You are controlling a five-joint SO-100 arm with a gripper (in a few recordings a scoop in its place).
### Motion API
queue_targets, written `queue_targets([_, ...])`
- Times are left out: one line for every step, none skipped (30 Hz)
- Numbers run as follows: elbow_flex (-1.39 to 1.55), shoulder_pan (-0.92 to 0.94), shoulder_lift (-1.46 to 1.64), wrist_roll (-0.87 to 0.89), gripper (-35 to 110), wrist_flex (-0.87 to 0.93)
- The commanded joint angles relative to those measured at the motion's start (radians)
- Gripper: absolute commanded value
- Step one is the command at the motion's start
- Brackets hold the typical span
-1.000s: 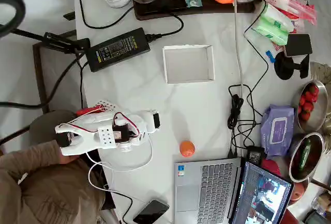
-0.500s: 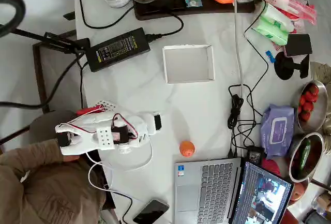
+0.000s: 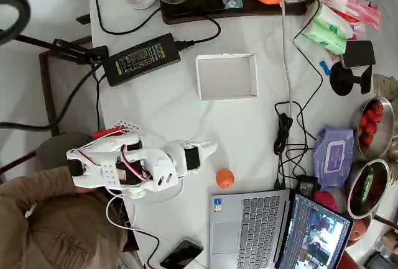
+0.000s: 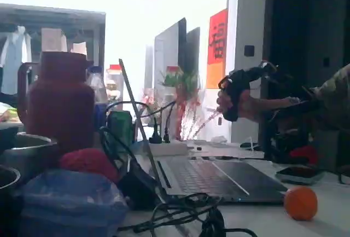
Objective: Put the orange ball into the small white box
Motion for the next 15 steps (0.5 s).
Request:
queue_targets([-0.092,0.023,0.015,-0.011,0,-0.008])
queue_targets([-0.114,0.023,0.015,-0.011,0,-0.008])
queue_targets([-0.137,0.023,0.015,-0.011,0,-0.008])
queue_targets([-0.172,0.025,0.015,-0.011,0,-0.006])
queue_targets([-0.195,0.026,0.014,-0.011,0,-0.006])
queue_targets([-0.216,0.026,0.014,-0.011,0,-0.006])
queue_targets([-0.241,0.026,0.014,-0.011,0,-0.006])
queue_targets([-0.264,0.026,0.014,-0.011,0,-0.006])
queue_targets([-0.282,0.026,0.014,-0.011,0,-0.006])
queue_targets([-0.304,0.026,0.014,-0.011,0,-0.008])
queue_targets([-0.319,0.026,0.014,-0.011,0,-0.008])
queue_targets([-0.331,0.025,0.014,-0.011,0,-0.008])
queue_targets([-0.342,0.025,0.012,-0.011,0,-0.008])
queue_targets([-0.351,0.025,0.006,-0.011,0,-0.008])
queue_targets([-0.356,0.025,0.0,-0.011,0,-0.008])
